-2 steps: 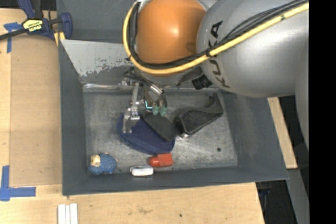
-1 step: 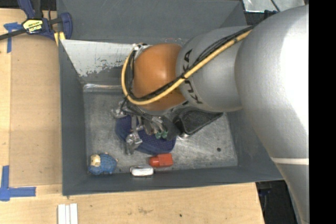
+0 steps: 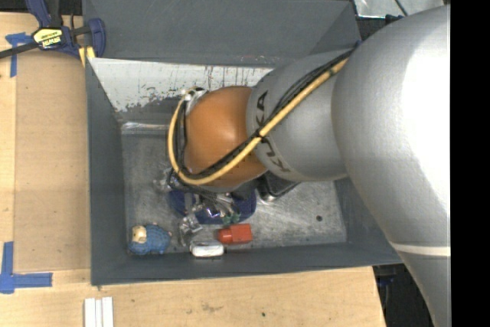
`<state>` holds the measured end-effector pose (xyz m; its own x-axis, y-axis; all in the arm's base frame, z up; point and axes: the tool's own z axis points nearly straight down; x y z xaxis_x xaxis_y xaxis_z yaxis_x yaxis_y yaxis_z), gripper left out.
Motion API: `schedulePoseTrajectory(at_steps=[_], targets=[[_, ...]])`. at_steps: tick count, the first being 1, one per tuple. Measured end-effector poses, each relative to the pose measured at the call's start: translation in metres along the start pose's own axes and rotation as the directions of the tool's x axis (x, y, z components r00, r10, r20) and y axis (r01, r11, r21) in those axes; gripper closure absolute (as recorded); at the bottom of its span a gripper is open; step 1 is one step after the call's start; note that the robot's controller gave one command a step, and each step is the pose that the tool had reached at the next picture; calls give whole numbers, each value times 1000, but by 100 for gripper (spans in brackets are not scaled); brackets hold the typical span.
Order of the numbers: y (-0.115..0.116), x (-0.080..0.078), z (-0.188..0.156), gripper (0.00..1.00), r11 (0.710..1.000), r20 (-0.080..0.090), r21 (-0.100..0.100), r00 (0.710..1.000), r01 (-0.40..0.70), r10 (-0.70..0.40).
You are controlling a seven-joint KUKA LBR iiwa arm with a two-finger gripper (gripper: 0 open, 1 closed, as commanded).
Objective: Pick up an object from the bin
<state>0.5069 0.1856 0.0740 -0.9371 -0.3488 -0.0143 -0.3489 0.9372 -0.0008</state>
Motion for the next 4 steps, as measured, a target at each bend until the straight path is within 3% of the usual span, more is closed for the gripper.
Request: schedulePoseTrajectory(at_steps=[1, 2, 3, 4], targets=[[1, -5, -3, 100, 1000, 15, -3, 1000, -2, 2], [0, 0, 0, 0, 1000, -2, -2, 1000, -2, 2], [-87, 24, -3, 0, 994, -7, -1, 994, 110, -110], [-138, 21, -1, 0, 983, 2, -7, 983, 182, -182]])
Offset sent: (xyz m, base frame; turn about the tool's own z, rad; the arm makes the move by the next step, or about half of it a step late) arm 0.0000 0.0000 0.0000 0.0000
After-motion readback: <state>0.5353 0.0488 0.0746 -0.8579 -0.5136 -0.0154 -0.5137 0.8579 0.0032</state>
